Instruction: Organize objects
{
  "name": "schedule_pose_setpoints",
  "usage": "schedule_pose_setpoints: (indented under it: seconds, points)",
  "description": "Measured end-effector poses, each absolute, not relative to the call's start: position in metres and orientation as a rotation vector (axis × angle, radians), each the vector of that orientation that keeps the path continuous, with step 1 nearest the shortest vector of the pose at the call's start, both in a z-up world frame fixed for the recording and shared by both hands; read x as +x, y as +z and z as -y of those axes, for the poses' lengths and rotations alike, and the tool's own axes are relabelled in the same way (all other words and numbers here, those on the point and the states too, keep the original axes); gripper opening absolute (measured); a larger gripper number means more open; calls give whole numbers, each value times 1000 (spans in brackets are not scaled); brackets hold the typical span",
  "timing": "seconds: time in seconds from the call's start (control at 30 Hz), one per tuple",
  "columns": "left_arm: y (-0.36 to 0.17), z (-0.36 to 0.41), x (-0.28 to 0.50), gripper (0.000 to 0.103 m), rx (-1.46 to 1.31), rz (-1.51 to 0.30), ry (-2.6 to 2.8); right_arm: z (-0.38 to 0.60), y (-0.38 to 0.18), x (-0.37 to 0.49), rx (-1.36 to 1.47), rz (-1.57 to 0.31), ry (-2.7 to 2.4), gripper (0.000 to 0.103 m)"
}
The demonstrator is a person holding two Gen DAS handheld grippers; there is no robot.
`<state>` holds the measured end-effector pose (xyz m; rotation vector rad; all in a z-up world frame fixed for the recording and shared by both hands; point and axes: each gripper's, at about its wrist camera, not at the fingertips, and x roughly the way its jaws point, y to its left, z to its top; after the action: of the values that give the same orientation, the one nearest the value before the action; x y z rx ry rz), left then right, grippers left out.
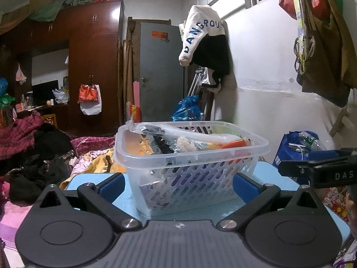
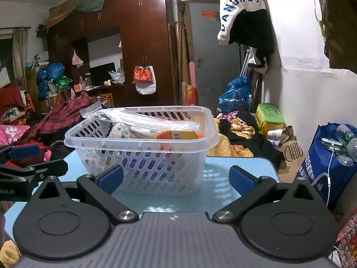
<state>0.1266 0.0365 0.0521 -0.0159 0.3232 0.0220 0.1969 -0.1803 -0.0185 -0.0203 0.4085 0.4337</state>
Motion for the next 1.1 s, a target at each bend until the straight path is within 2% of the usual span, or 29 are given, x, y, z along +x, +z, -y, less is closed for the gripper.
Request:
schedule_pose_setpoints:
  seconds: [1.1]
  points:
    - [52, -33, 128, 103, -12, -323, 22, 182, -19, 198, -6, -420, 439, 103]
